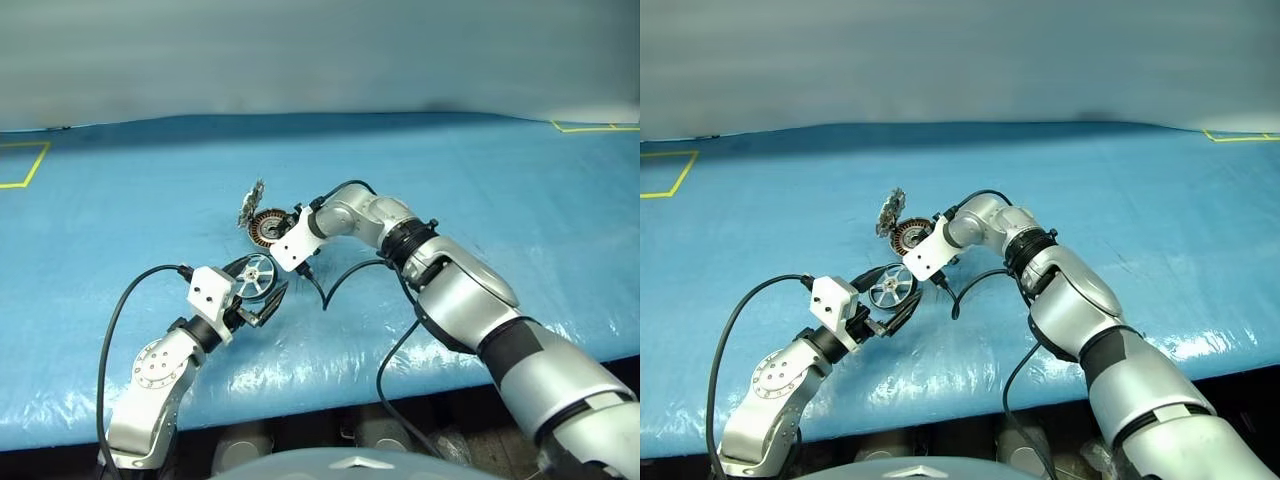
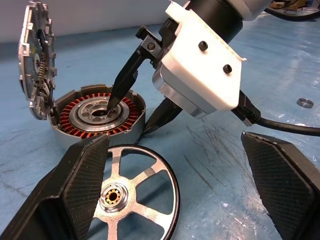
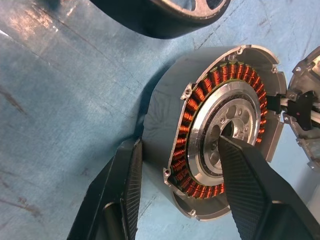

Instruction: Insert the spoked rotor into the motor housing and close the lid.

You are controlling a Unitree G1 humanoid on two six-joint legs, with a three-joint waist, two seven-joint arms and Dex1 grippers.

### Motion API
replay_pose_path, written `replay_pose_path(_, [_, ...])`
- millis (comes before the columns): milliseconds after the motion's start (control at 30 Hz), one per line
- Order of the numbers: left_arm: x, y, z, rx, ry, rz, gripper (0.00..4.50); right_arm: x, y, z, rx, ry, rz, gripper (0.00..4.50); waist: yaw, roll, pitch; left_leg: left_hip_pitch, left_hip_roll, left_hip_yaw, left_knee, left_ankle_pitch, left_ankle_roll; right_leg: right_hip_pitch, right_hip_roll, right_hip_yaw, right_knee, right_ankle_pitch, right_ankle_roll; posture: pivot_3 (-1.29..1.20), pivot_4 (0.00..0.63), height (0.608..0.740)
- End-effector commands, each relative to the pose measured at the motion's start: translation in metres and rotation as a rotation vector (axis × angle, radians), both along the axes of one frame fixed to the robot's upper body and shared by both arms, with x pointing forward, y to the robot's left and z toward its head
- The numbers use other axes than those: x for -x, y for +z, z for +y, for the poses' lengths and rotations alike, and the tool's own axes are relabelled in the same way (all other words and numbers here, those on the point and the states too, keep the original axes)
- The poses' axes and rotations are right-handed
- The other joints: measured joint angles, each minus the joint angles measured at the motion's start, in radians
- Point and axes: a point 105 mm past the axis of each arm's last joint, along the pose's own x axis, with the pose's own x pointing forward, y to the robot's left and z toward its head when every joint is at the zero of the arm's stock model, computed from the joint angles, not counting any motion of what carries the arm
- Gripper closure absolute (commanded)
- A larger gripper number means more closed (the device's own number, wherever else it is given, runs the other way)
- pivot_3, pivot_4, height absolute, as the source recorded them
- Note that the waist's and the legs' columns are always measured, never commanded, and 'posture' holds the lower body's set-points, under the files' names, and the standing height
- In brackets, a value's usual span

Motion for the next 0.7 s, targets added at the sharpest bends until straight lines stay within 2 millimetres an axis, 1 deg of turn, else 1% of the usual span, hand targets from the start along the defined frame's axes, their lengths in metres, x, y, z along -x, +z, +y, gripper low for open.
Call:
replay_pose_path(33, [0.000, 0.006, -0.004, 0.002, -0.014, -0.033, 0.00, 0.014, -0.013, -0.024, 0.064, -0.032, 0.189, 2.28, 0.007, 0.000, 0.000, 0.000, 0.000, -0.001, 0.000, 0.000, 0.000, 0.001, 0.000, 0.000, 0.000, 0.000, 0.001, 0.00, 0.150, 0.740])
replay_pose_path(67, [0.000, 0.006, -0.005, 0.007, -0.017, -0.031, 0.00, 0.016, -0.011, -0.027, 0.055, -0.036, 0.204, 2.28, 0.009, 0.000, 0.000, 0.000, 0.000, -0.001, 0.000, 0.000, 0.000, 0.001, 0.000, -0.001, -0.001, 0.001, 0.001, 0.00, 0.150, 0.740])
replay_pose_path(133, [0.000, 0.005, -0.007, 0.010, -0.023, -0.027, 0.00, 0.021, 0.000, -0.024, -0.088, -0.110, 0.295, 2.28, 0.011, 0.000, -0.001, 0.000, 0.000, -0.001, 0.000, -0.001, 0.001, 0.001, -0.001, -0.001, -0.002, 0.001, 0.002, 0.00, 0.150, 0.740])
replay_pose_path(167, [0.000, 0.004, -0.008, 0.011, -0.027, -0.024, 0.00, 0.023, 0.004, -0.026, -0.134, -0.153, 0.332, 2.28, 0.011, 0.000, -0.001, 0.000, 0.000, -0.001, 0.000, -0.001, 0.001, 0.002, -0.001, -0.001, -0.002, 0.001, 0.002, 0.00, 0.150, 0.740])
replay_pose_path(233, [-0.001, 0.003, -0.012, 0.015, -0.034, -0.021, 0.00, 0.023, 0.000, -0.050, -0.105, -0.247, 0.319, 2.28, 0.012, 0.001, -0.001, 0.000, 0.000, -0.001, 0.000, -0.001, 0.001, 0.002, -0.001, -0.001, -0.003, 0.002, 0.004, 0.00, 0.150, 0.740])
replay_pose_path(300, [-0.002, 0.004, -0.015, 0.023, -0.051, -0.021, 0.00, 0.030, -0.004, -0.072, -0.090, -0.338, 0.313, 2.28, 0.020, 0.002, -0.002, -0.001, 0.000, -0.001, 0.000, -0.001, 0.001, 0.001, -0.001, -0.002, -0.003, 0.002, 0.004, 0.00, 0.150, 0.740])
replay_pose_path(400, [-0.003, 0.002, -0.018, 0.022, -0.075, -0.013, 0.00, 0.050, -0.003, -0.089, -0.127, -0.430, 0.348, 2.28, 0.028, 0.003, -0.002, -0.001, -0.001, -0.002, 0.000, -0.001, 0.001, 0.002, -0.002, -0.003, -0.003, 0.001, 0.002, 0.00, 0.150, 0.740])
replay_pose_path(467, [-0.005, 0.001, -0.018, 0.019, -0.085, -0.009, 0.00, 0.063, -0.004, -0.100, -0.130, -0.470, 0.324, 2.28, 0.033, 0.004, -0.003, -0.001, -0.002, -0.002, 0.001, -0.001, 0.001, 0.002, -0.002, -0.003, -0.003, 0.000, 0.000, 0.00, 0.150, 0.740])
replay_pose_path(533, [-0.007, 0.001, -0.021, 0.020, -0.104, -0.006, 0.00, 0.078, -0.009, -0.110, -0.135, -0.527, 0.339, 2.28, 0.039, 0.004, -0.003, -0.001, -0.002, -0.002, 0.001, -0.001, 0.001, 0.002, -0.001, -0.003, -0.003, -0.004, 0.004, 0.00, 0.150, 0.740])
replay_pose_path(633, [-0.010, 0.000, -0.026, 0.026, -0.126, -0.003, 0.00, 0.096, -0.016, -0.120, -0.109, -0.570, 0.365, 2.28, 0.037, 0.004, -0.004, -0.001, -0.001, -0.002, 0.002, -0.001, 0.001, 0.002, -0.001, -0.003, -0.003, -0.004, 0.005, 0.00, 0.150, 0.740])
replay_pose_path(700, [-0.011, 0.001, -0.031, 0.028, -0.148, -0.005, 0.00, 0.105, -0.020, -0.121, -0.109, -0.605, 0.391, 2.28, 0.037, 0.004, -0.004, 0.000, -0.001, -0.002, 0.002, -0.001, 0.001, 0.002, -0.001, -0.003, -0.003, -0.004, 0.005, 0.00, 0.150, 0.740])
